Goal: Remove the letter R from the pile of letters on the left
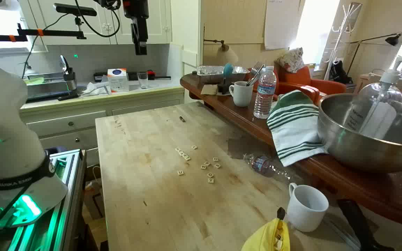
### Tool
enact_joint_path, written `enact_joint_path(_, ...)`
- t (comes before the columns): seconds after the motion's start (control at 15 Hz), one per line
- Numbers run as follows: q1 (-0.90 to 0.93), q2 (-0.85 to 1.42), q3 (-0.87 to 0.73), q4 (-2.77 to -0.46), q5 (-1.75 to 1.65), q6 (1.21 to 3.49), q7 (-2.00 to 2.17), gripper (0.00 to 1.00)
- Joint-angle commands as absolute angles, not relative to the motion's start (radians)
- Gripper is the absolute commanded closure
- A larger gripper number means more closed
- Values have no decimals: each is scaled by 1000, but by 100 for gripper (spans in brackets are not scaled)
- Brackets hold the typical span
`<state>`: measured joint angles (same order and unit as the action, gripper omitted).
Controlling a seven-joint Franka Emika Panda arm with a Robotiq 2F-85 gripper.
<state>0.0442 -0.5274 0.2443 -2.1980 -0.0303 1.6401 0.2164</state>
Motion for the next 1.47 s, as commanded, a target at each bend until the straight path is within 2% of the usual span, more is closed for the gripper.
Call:
enact_joint_path(0.0,68,-523,227,-2196,-40,1638,226,0)
enact_joint_path(0.8,29,-461,194,-2253,-93,1675,256,0)
enact_joint_path(1.4,14,-341,82,-2458,-113,2162,200,0)
